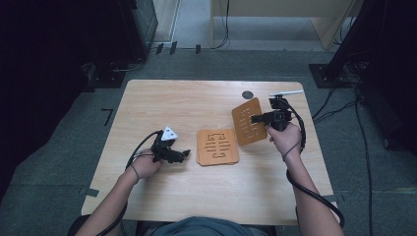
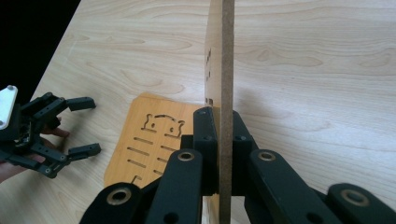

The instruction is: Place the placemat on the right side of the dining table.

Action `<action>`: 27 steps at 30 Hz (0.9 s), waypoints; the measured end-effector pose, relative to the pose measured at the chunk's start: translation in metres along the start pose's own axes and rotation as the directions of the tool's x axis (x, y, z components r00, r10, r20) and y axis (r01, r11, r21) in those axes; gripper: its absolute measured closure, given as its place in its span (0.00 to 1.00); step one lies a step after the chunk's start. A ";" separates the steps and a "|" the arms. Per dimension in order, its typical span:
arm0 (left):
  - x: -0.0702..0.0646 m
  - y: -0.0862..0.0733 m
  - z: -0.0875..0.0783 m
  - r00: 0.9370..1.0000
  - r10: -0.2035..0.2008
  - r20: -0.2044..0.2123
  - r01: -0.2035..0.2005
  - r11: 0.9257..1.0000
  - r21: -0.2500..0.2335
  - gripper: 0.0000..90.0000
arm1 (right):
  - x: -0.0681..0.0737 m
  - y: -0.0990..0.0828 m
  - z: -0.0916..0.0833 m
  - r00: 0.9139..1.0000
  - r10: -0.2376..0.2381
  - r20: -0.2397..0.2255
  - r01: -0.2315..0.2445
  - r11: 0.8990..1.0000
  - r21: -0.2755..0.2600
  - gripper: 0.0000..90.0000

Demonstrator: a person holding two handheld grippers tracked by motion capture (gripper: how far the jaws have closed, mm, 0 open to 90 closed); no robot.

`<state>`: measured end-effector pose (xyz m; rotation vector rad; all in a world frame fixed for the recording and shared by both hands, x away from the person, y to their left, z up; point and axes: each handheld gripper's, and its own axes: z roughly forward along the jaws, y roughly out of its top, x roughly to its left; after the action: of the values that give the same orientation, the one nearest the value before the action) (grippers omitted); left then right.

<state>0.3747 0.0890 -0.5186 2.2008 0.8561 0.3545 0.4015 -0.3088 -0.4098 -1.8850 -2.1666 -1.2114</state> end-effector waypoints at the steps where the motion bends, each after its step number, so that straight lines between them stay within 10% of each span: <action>1: 0.000 0.000 0.000 1.000 0.000 0.000 0.000 1.000 0.000 0.11 | -0.001 0.000 -0.001 1.000 -0.001 0.004 0.001 1.000 -0.001 0.97; 27: 0.001 0.002 0.002 1.000 0.003 0.002 -0.003 1.000 0.001 0.11 | -0.031 0.001 -0.030 0.992 0.053 0.114 -0.047 0.997 -0.059 0.97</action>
<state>0.3768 0.0874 -0.5185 2.2031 0.8523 0.3538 0.3974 -0.3511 -0.4037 -2.0679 -2.1466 -1.1952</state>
